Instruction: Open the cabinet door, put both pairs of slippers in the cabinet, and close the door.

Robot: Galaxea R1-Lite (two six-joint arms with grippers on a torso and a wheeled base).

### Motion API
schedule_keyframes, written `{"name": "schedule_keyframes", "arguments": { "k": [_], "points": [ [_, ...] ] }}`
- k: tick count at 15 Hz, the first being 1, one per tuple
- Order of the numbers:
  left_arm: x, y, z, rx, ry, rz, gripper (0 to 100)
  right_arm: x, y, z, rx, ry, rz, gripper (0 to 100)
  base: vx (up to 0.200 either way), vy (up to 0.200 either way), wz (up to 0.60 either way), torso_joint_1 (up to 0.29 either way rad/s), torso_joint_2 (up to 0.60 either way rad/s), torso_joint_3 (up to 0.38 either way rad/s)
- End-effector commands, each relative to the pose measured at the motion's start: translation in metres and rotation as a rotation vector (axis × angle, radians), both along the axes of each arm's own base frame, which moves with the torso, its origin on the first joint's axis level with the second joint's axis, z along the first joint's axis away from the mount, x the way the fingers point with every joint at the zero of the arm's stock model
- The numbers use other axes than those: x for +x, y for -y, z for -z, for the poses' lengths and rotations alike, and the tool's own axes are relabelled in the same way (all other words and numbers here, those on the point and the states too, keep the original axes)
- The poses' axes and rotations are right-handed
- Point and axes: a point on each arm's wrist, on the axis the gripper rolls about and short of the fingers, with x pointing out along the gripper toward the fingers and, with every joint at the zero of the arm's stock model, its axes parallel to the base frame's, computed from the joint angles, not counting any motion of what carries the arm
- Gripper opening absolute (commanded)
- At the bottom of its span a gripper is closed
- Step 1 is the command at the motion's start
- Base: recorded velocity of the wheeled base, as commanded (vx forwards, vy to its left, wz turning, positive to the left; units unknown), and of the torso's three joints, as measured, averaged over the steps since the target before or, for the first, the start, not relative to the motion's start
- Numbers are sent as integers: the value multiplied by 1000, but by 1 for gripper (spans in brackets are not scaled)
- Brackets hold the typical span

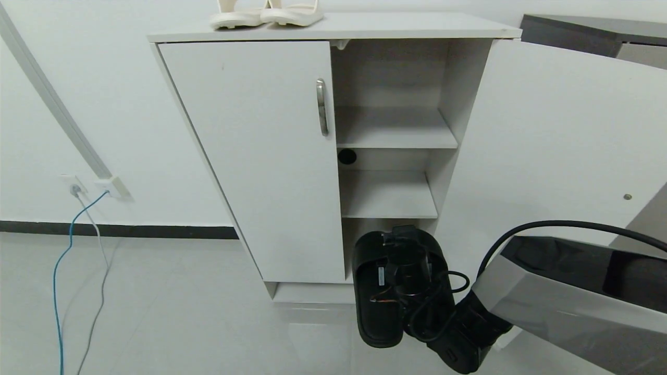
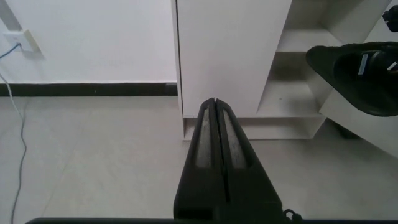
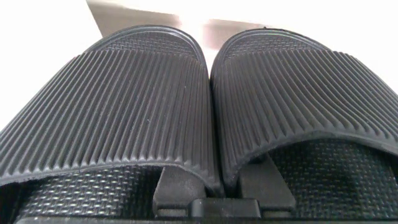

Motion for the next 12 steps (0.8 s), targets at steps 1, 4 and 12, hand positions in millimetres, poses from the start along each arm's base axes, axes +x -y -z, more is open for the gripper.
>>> {"name": "schedule_keyframes", "arguments": {
  "k": [1, 4, 12],
  "points": [
    [0, 0, 0, 0, -3, 0, 0, 1, 0, 2, -4, -3, 1, 0, 0, 0, 0, 2, 2, -198],
    [0, 0, 0, -3, -1, -2, 0, 1, 0, 3, -4, -3, 2, 0, 0, 0, 0, -1, 6, -194],
    [0, 0, 0, -10, -1, -5, 0, 5, -1, -6, 2, 165, -4, 0, 0, 0, 0, 1, 4, -181]
  ]
}}
